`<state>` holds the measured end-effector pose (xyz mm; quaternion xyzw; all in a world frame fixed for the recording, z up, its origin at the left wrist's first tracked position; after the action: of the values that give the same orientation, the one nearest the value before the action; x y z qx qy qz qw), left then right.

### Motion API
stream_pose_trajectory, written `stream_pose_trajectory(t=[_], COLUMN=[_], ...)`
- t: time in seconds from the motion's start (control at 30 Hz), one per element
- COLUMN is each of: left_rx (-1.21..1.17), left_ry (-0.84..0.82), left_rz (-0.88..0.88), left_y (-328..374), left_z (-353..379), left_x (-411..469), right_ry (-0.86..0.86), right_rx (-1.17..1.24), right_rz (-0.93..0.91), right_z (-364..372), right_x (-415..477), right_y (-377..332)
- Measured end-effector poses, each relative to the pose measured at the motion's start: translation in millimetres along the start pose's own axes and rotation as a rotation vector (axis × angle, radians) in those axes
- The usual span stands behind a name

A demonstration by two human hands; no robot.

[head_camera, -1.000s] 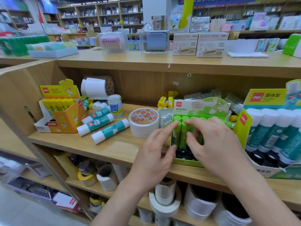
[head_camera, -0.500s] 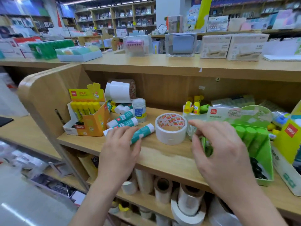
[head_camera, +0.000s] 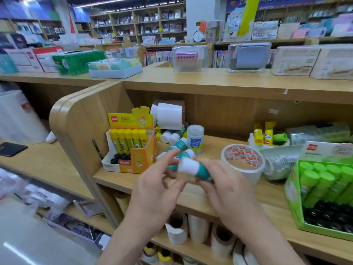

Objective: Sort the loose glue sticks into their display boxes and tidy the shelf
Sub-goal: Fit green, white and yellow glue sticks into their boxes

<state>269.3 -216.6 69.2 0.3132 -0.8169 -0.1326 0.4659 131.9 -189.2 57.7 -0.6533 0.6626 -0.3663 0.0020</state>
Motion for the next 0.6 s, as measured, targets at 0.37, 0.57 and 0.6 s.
stream_pose_trajectory(t=[0.37,0.57,0.6], left_rx=[0.641,0.354,0.125], left_ry=[-0.364,-0.323,-0.235], left_rz=[-0.005,-0.171,-0.249], left_y=[-33.6,-51.0,-55.2], left_z=[17.3,10.4,6.8], left_x=[2.9,-5.5,-10.8], right_ry=[-0.168,-0.188,-0.182], right_rx=[1.115,1.44,1.48], right_rz=[0.686,0.814,0.814], right_z=[22.3,37.9,37.9], right_x=[-13.2,-19.7,-20.2], right_y=[38.2,33.9,32.6])
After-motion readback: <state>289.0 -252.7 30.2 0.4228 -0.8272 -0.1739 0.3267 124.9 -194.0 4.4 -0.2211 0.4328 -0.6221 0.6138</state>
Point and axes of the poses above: each hand's wrist, its own x-axis towards the middle knuckle, its own z-axis out of the palm, y = z × x, the point moved 10 cm from there along x, towards the middle knuckle, and after that the axes turned 14 degrees about z, right-handed, at the moved point
